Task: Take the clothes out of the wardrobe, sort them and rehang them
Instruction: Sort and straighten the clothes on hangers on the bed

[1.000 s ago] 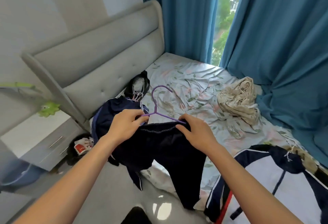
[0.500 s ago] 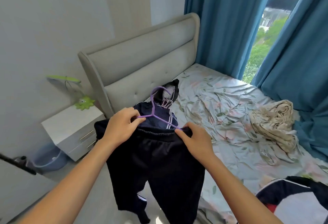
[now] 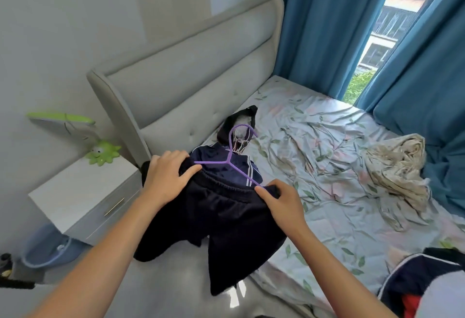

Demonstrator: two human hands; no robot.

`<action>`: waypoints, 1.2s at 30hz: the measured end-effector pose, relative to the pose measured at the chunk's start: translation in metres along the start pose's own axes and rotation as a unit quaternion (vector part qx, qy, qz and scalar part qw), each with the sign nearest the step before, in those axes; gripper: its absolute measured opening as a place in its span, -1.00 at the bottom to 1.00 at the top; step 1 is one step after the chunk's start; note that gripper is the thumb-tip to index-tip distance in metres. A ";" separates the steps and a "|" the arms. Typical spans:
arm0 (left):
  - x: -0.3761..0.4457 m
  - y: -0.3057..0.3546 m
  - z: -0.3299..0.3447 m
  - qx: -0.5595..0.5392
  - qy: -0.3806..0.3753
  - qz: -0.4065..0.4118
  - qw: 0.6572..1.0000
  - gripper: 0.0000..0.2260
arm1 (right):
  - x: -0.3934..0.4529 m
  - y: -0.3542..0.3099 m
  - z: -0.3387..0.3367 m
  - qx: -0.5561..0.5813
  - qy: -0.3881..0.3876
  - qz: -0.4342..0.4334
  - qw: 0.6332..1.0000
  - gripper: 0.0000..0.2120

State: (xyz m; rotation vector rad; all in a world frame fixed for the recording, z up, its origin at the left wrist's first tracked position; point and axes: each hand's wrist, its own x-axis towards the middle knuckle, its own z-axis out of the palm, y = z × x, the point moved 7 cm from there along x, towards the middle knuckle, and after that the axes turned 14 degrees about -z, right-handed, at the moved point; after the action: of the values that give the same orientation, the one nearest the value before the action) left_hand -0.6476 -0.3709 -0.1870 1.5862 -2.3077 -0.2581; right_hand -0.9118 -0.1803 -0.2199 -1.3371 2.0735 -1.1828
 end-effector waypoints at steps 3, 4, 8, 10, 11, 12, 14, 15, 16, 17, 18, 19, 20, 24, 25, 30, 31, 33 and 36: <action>0.046 0.003 0.024 0.017 0.007 0.015 1.000 -0.52 | 0.038 0.018 0.010 0.010 0.000 0.016 1.000 -0.62; 0.062 0.004 0.032 0.029 0.001 0.016 0.999 -0.50 | 0.051 0.024 0.015 0.012 -0.003 0.021 1.000 -0.61; 0.123 0.006 0.055 0.043 -0.018 0.024 0.999 -0.51 | 0.110 0.041 0.032 0.025 -0.014 0.034 0.999 -0.57; 0.151 0.008 0.065 0.027 -0.029 0.032 0.999 -0.60 | 0.138 0.047 0.038 0.021 -0.021 0.042 0.999 -0.59; 0.166 0.009 0.070 0.022 -0.035 0.033 0.999 -0.61 | 0.151 0.051 0.042 0.018 -0.024 0.046 0.999 -0.60; 0.181 0.009 0.077 0.020 -0.038 0.033 0.999 -0.61 | 0.165 0.055 0.045 0.014 -0.027 0.048 0.998 -0.59; 0.211 0.009 0.095 0.022 -0.044 0.038 0.998 -0.60 | 0.193 0.065 0.053 -0.005 -0.036 0.056 0.998 -0.58; 0.224 0.008 0.106 0.022 -0.047 0.041 0.998 -0.59 | 0.206 0.072 0.058 -0.015 -0.041 0.059 0.997 -0.58; 0.241 0.005 0.123 0.024 -0.055 0.045 0.997 -0.58 | 0.221 0.083 0.066 -0.025 -0.046 0.066 0.996 -0.58; 0.260 0.001 0.144 0.026 -0.067 0.046 0.996 -0.56 | 0.238 0.096 0.075 -0.037 -0.049 0.075 0.995 -0.59; 0.277 -0.002 0.166 0.033 -0.078 0.049 0.995 -0.54 | 0.254 0.109 0.085 -0.051 -0.052 0.082 0.994 -0.58; 0.296 -0.005 0.192 0.042 -0.091 0.052 0.994 -0.53 | 0.270 0.124 0.095 -0.066 -0.052 0.089 0.993 -0.58; 0.314 -0.007 0.219 0.050 -0.108 0.055 0.991 -0.53 | 0.285 0.141 0.105 -0.078 -0.050 0.097 0.991 -0.58; 0.370 -0.023 0.337 0.053 -0.209 0.085 0.973 -0.67 | 0.335 0.226 0.157 -0.128 -0.046 0.141 0.981 -0.59; 0.378 -0.031 0.370 0.055 -0.238 0.105 0.964 -0.71 | 0.343 0.251 0.173 -0.138 -0.053 0.153 0.977 -0.59; 0.403 -0.074 0.505 0.090 -0.305 0.174 0.932 -0.77 | 0.363 0.363 0.252 -0.184 -0.072 0.182 0.963 -0.55; 0.407 -0.079 0.526 0.094 -0.303 0.177 0.932 -0.76 | 0.366 0.379 0.266 -0.192 -0.071 0.184 0.961 -0.56; 0.412 -0.084 0.560 0.114 -0.293 0.180 0.932 -0.73 | 0.370 0.405 0.288 -0.193 -0.069 0.185 0.961 -0.63; 0.412 -0.083 0.581 0.140 -0.282 0.166 0.935 -0.62 | 0.367 0.424 0.299 -0.221 -0.056 0.181 0.957 -0.61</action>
State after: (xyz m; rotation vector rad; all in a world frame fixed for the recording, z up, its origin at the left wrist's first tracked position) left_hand -0.9230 -0.8057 -0.6869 1.3225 -3.1323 -0.3500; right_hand -1.0990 -0.5560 -0.6969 -1.0916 2.4514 -0.4946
